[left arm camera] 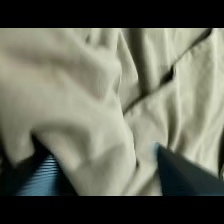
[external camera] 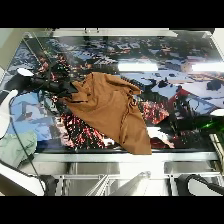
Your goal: Fold the shirts.
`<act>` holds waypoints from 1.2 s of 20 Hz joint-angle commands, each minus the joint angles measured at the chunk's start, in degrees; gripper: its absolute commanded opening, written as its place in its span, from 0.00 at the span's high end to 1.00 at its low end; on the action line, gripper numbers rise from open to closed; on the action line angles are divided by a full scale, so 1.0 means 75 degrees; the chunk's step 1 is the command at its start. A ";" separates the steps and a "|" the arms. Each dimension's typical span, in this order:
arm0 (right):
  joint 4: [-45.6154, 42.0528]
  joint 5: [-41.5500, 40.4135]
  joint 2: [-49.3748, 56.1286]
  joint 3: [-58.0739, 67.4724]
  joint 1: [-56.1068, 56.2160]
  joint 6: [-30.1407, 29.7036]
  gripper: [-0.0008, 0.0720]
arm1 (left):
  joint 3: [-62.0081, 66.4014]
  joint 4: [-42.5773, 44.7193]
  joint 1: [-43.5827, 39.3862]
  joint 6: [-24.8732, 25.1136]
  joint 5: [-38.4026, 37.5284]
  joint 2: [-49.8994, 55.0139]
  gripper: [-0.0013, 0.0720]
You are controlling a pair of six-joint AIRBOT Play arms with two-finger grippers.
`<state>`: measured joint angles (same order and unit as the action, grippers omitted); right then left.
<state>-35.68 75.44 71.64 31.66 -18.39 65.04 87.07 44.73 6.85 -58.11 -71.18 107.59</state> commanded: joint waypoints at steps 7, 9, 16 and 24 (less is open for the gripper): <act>-0.0816 -0.1958 0.0251 -0.0816 0.0804 0.1338 0.49 | 0.1696 0.1102 -0.0405 -0.0749 -0.0472 0.1040 0.98; -0.0705 -0.2192 0.0679 -0.0813 0.1352 0.1335 0.49 | 0.1699 0.1090 -0.0323 -0.0755 -0.0525 0.1040 0.98; 0.2498 -0.2142 0.1402 -0.0743 0.2477 -0.0956 0.72 | 0.1699 0.1014 0.0157 -0.1008 -0.0866 0.0950 0.98; 0.0746 -0.2637 0.2133 0.3045 0.1673 0.0073 0.96 | 0.1110 0.1011 0.1262 -0.1125 -0.2463 -0.0396 0.97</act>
<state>-24.16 56.23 84.36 42.04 -3.16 60.10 98.45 52.29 13.30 -66.02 -84.66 108.97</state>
